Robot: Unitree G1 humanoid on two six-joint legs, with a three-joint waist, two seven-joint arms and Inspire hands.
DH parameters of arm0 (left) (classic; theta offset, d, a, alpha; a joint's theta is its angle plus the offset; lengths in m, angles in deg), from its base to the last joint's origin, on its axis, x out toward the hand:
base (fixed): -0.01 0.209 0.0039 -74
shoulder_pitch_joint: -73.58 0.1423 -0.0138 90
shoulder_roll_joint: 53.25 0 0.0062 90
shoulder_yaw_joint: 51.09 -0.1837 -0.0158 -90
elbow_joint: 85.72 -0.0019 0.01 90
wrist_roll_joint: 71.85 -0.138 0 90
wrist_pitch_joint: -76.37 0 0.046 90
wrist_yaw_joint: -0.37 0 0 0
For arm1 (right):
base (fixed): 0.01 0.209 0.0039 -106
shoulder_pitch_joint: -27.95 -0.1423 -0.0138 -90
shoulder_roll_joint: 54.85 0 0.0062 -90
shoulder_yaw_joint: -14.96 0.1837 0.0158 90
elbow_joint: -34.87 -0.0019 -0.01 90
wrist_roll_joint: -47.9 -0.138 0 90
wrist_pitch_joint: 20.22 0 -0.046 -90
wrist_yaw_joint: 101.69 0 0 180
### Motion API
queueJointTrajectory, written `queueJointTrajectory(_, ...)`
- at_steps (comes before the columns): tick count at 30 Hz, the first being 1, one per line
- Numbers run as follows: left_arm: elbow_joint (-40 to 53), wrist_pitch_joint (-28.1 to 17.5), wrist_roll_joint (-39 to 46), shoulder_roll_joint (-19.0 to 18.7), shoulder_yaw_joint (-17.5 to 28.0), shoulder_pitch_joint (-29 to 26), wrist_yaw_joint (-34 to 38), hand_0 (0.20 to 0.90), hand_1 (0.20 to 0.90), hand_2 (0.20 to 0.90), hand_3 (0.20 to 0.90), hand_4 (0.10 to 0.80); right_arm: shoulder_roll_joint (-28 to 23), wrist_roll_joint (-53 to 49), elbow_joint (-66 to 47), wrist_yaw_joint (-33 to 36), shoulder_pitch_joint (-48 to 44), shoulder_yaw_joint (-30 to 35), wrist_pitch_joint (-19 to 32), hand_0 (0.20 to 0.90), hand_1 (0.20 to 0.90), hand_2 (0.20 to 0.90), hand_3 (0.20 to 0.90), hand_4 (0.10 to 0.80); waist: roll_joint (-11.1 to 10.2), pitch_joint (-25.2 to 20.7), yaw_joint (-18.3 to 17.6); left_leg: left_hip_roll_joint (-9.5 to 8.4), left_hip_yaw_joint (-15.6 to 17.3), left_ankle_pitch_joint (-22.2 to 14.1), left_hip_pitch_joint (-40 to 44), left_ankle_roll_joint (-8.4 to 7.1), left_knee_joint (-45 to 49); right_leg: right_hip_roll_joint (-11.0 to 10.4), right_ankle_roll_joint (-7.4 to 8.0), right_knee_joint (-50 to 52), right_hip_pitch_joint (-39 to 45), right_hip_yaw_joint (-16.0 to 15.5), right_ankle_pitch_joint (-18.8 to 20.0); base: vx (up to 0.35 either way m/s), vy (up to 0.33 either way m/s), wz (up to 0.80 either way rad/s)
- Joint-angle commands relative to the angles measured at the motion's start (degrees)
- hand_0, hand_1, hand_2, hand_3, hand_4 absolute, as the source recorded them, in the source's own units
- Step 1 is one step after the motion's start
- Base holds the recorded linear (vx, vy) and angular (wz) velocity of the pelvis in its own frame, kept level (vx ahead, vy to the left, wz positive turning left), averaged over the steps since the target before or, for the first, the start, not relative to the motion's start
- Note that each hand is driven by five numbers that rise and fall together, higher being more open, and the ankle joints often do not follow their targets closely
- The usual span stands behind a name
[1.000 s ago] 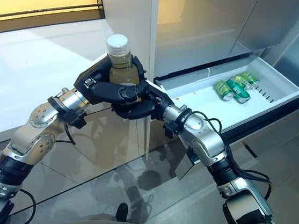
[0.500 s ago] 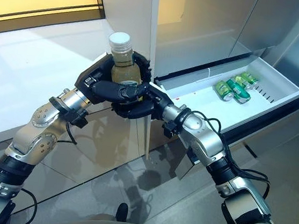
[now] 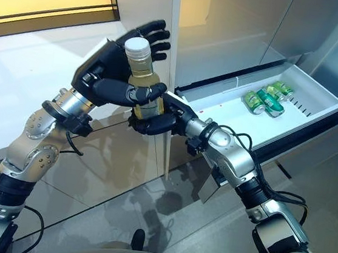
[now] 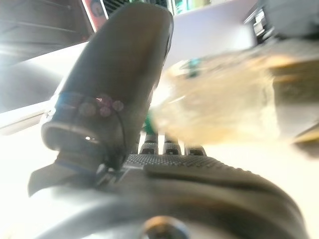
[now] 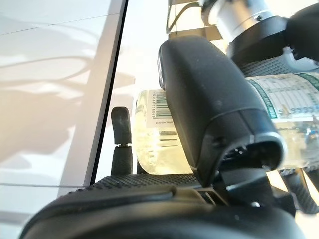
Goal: Put drinks into fridge and close the fridge
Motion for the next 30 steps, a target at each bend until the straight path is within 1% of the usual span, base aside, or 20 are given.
queueJointTrajectory(1, -0.4, -7.4, 0.3, -1.0, 3.3, -5.1, -1.3, 0.9, 0.9, 0.9, 0.9, 0.8, 2.2, -3.6, -9.2, -0.4, -10.1, 8.2, 11.0, 0.3, 0.3, 0.3, 0.2, 0.1, 1.3, -7.9, 0.3, -0.7, -0.3, -9.6, 4.4, 0.38, 0.1, 0.2, 2.54, 0.2, -4.3, -0.2, 3.4, -0.012, 0.002, 0.04)
queueJointTrajectory(3, -0.1, -7.7, 0.5, -1.1, 4.3, -3.6, -3.3, 0.9, 0.9, 0.9, 0.9, 0.8, 0.9, -3.7, -11.4, -0.3, -9.8, 9.4, 11.9, 0.3, 0.3, 0.3, 0.2, 0.1, 1.3, -7.9, 0.2, -0.69, -0.3, -9.6, 4.3, 0.36, 0.1, 0.2, 2.61, 0.2, -4.4, -0.1, 3.4, -0.017, 0.005, 0.03)
queueJointTrajectory(7, 0.7, -7.1, 4.5, -0.7, 5.9, -1.0, -8.6, 0.9, 0.9, 0.9, 0.9, 0.8, -0.9, -3.3, -15.5, -0.3, -8.6, 12.0, 12.2, 0.3, 0.3, 0.3, 0.2, 0.1, 1.3, -7.9, -0.1, -0.73, -0.1, -9.6, 4.3, 0.42, 0.1, 0.3, 2.65, 0.2, -4.5, 0.2, 3.5, 0.0, 0.0, 0.0)
queueJointTrajectory(8, 0.9, -6.4, 7.4, -0.3, 6.2, 0.1, -10.6, 0.9, 0.9, 0.9, 0.9, 0.8, -1.4, -3.0, -16.8, -0.3, -7.9, 12.9, 12.3, 0.3, 0.3, 0.3, 0.2, 0.1, 1.4, -7.8, -0.3, -0.76, 0.0, -9.6, 4.3, 0.45, 0.1, 0.2, 2.67, 0.2, -4.6, 0.3, 3.5, -0.057, 0.029, -0.01)
queueJointTrajectory(9, 1.2, -5.1, 11.4, 0.9, 6.8, 1.7, -13.8, 0.9, 0.9, 0.9, 0.9, 0.8, -2.1, -3.0, -18.3, -0.4, -6.8, 13.9, 13.0, 0.3, 0.3, 0.3, 0.2, 0.1, 1.4, -7.7, -0.5, -0.85, 0.3, -9.1, 4.0, 0.55, 0.1, 0.2, 2.61, 0.2, -5.0, 0.4, 4.1, -0.055, 0.028, -0.02)
queueJointTrajectory(10, 1.3, -4.3, 12.7, 1.4, 6.9, 2.1, -15.4, 0.9, 0.9, 0.9, 0.9, 0.8, -2.2, -2.9, -18.8, -0.3, -6.5, 14.2, 13.1, 0.3, 0.3, 0.3, 0.2, 0.1, 1.4, -7.8, -0.6, -0.86, 0.3, -9.1, 4.0, 0.58, 0.1, 0.2, 2.61, 0.2, -5.0, 0.5, 4.1, -0.053, 0.026, -0.05)
queueJointTrajectory(11, 1.7, -2.9, 16.2, 2.8, 6.9, 3.1, -18.6, 0.9, 0.9, 0.9, 0.9, 0.8, -2.4, -2.9, -20.1, -0.2, -5.5, 15.2, 13.3, 0.3, 0.3, 0.3, 0.2, 0.1, 1.4, -7.7, -0.9, -0.87, 0.4, -9.2, 4.0, 0.62, 0.1, 0.2, 2.64, 0.2, -5.1, 0.7, 4.2, 0.018, 0.012, -0.05)
queueJointTrajectory(12, 1.8, -2.6, 17.2, 3.2, 6.9, 3.5, -19.5, 0.9, 0.9, 0.9, 0.9, 0.8, -2.5, -3.0, -20.5, 0.0, -5.2, 15.5, 13.5, 0.3, 0.3, 0.3, 0.2, 0.1, 1.4, -7.8, -0.9, -0.81, 0.4, -9.8, 4.3, 0.59, 0.1, 0.2, 2.72, 0.2, -4.9, 0.8, 3.7, -0.015, 0.021, -0.06)
queueJointTrajectory(13, 2.0, -1.5, 19.8, 5.5, 7.2, 5.1, -21.1, 0.9, 0.9, 0.9, 0.9, 0.8, -2.2, -3.7, -21.8, -0.3, -4.1, 17.0, 13.5, 0.3, 0.3, 0.3, 0.2, 0.1, 1.4, -7.7, -1.3, -0.89, 0.6, -9.4, 4.2, 0.66, 0.1, 0.2, 2.64, 0.2, -5.2, 1.1, 4.3, -0.006, 0.016, -0.04)
queueJointTrajectory(16, 1.0, -1.2, 19.7, 7.6, 7.6, 6.6, -20.8, 0.9, 0.9, 0.9, 0.9, 0.8, -2.2, -4.8, -23.4, 0.4, -3.1, 18.1, 13.5, 0.3, 0.3, 0.3, 0.2, 0.1, 1.3, -7.7, -1.7, -0.94, 0.8, -9.6, 4.3, 0.72, 0.1, 0.3, 2.56, 0.3, -5.3, 1.5, 4.4, -0.012, 0.017, -0.05)
queueJointTrajectory(18, -0.7, 0.4, 23.4, 9.1, 8.3, 8.3, -23.0, 0.9, 0.9, 0.9, 0.9, 0.8, -2.6, -6.0, -24.8, 0.1, -2.0, 19.5, 13.3, 0.3, 0.3, 0.3, 0.2, 0.1, 1.2, -7.6, -2.0, -0.96, 0.8, -9.7, 4.3, 0.82, 0.1, 0.4, 2.44, 0.3, -5.3, 1.7, 4.3, -0.009, 0.017, -0.04)
queueJointTrajectory(20, -1.8, 2.9, 27.1, 11.4, 9.2, 10.3, -26.4, 0.9, 0.9, 0.9, 0.9, 0.8, -2.9, -6.6, -26.0, -0.5, -0.6, 21.1, 12.8, 0.3, 0.3, 0.3, 0.2, 0.1, 1.2, -7.6, -2.1, -0.93, 1.1, -9.8, 4.3, 0.83, 0.1, 0.4, 2.4, 0.3, -5.4, 1.8, 4.2, 0.0, 0.0, 0.0)
queueJointTrajectory(22, -3.4, 5.1, 28.0, 14.6, 9.4, 13.3, -30.0, 0.9, 0.9, 0.9, 0.9, 0.8, -3.7, -6.7, -27.5, -0.9, 1.4, 23.2, 13.0, 0.3, 0.3, 0.3, 0.2, 0.1, 1.0, -7.4, -2.6, -0.89, 1.3, -9.9, 4.3, 0.76, 0.1, 0.4, 2.38, 0.3, -5.5, 2.2, 4.3, -0.007, 0.01, -0.04)
queueJointTrajectory(23, -3.9, 6.1, 28.8, 15.2, 9.4, 13.9, -31.1, 0.9, 0.9, 0.9, 0.9, 0.8, -4.0, -6.8, -27.8, -1.0, 1.8, 23.7, 13.1, 0.3, 0.3, 0.3, 0.2, 0.1, 1.0, -7.4, -2.6, -0.9, 1.3, -9.9, 4.4, 0.77, 0.1, 0.5, 2.37, 0.3, -5.5, 2.3, 4.4, -0.009, 0.008, -0.05)
queueJointTrajectory(24, -5.7, 10.2, 32.2, 17.7, 9.3, 15.9, -34.7, 0.9, 0.9, 0.9, 0.9, 0.8, -4.9, -7.0, -28.9, -0.8, 3.1, 25.4, 13.1, 0.3, 0.3, 0.3, 0.2, 0.1, 0.9, -7.3, -2.8, -0.89, 1.3, -10.0, 4.4, 0.79, 0.1, 0.5, 2.32, 0.3, -5.6, 2.4, 4.4, -0.009, 0.008, -0.03)
queueJointTrajectory(25, -6.8, 11.8, 33.9, 18.8, 9.4, 16.9, -36.3, 0.9, 0.9, 0.9, 0.9, 0.8, -5.1, -7.2, -29.1, -1.1, 3.7, 26.4, 13.0, 0.3, 0.3, 0.3, 0.2, 0.1, 0.9, -7.2, -3.0, -0.85, 1.5, -10.1, 4.3, 0.76, 0.1, 0.5, 2.32, 0.3, -5.6, 2.6, 4.4, -0.012, 0.01, -0.04)
queueJointTrajectory(27, -9.6, 14.2, 36.8, 21.0, 8.6, 19.0, -37.4, 0.9, 0.9, 0.9, 0.9, 0.8, -6.2, -8.5, -29.2, -0.9, 4.6, 28.1, 13.3, 0.3, 0.3, 0.3, 0.2, 0.1, 0.7, -7.1, -3.5, -0.79, 1.8, -10.2, 4.4, 0.71, 0.1, 0.6, 2.32, 0.4, -5.9, 3.0, 4.5, -0.011, 0.006, -0.05)
queueJointTrajectory(30, -14.1, 14.2, 37.0, 22.3, 8.3, 20.9, -36.6, 0.9, 0.9, 0.9, 0.9, 0.8, -7.4, -10.2, -29.1, -0.3, 5.3, 29.5, 12.9, 0.3, 0.3, 0.3, 0.2, 0.1, 0.6, -6.8, -3.8, -0.75, 2.1, -10.3, 4.4, 0.68, 0.1, 0.6, 2.31, 0.5, -6.0, 3.3, 4.6, -0.008, 0.004, -0.09)
